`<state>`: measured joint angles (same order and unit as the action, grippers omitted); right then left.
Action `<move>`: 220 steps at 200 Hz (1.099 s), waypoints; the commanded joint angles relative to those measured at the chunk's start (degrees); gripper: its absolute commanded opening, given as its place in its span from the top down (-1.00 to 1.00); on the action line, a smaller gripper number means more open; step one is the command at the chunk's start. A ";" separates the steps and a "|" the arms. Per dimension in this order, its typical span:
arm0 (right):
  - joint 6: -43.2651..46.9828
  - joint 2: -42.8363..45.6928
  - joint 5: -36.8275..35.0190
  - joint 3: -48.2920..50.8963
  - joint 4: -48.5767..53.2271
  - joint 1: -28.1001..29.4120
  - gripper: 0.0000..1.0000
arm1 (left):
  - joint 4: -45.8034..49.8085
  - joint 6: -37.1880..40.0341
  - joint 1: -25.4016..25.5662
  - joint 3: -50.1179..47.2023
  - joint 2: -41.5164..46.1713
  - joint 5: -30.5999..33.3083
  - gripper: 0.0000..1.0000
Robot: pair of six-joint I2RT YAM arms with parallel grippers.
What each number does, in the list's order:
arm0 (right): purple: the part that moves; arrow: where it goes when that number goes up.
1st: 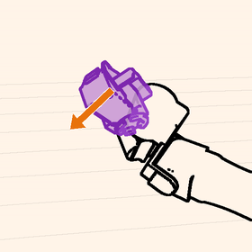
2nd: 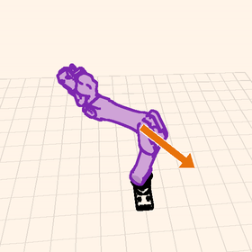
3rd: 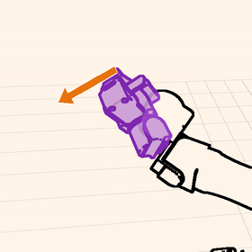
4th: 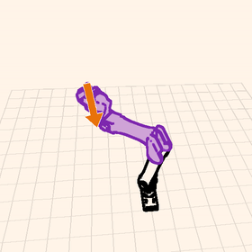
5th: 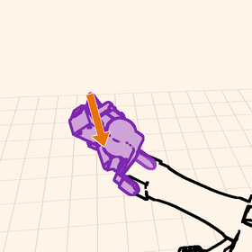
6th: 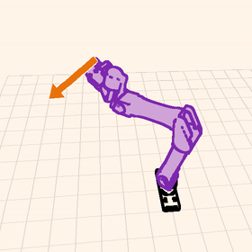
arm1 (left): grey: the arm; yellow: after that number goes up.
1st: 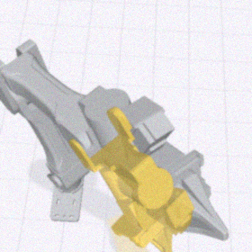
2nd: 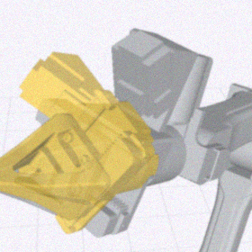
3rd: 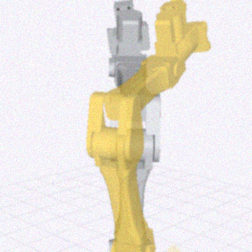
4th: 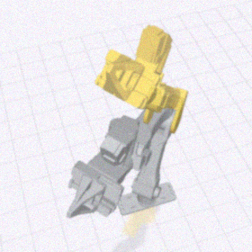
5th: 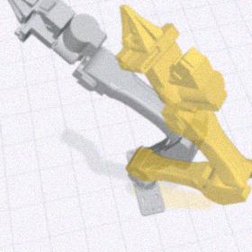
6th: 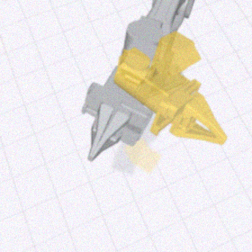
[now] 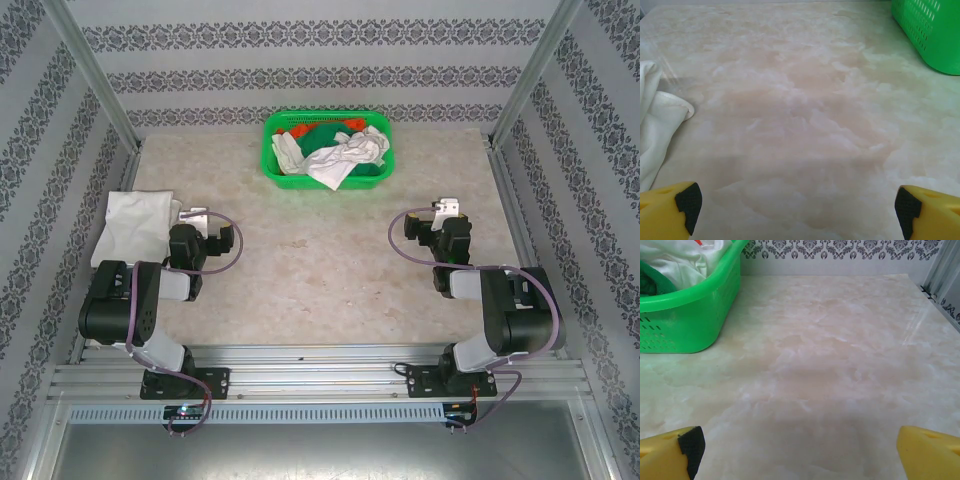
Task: Fold and stack the t-shirts
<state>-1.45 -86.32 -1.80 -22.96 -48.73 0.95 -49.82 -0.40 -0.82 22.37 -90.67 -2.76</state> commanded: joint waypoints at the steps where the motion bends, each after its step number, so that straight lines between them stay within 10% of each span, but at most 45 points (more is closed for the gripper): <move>1: 0.35 -0.16 1.43 0.65 -1.98 -0.14 -0.96 | -2.64 0.67 0.07 0.31 -0.03 -0.64 -0.99; 146: -0.89 1.23 0.37 0.61 -1.52 -0.61 -0.96 | -4.77 -1.57 0.33 -1.19 1.07 6.90 -0.99; 220: -5.16 21.10 5.17 -11.53 33.77 0.89 -0.96 | 21.12 4.36 10.64 9.37 17.17 12.24 -0.99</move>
<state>-2.85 -68.77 0.12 -28.34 -28.73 0.89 -38.59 0.49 5.21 26.20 -75.70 8.34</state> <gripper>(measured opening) 0.982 0.997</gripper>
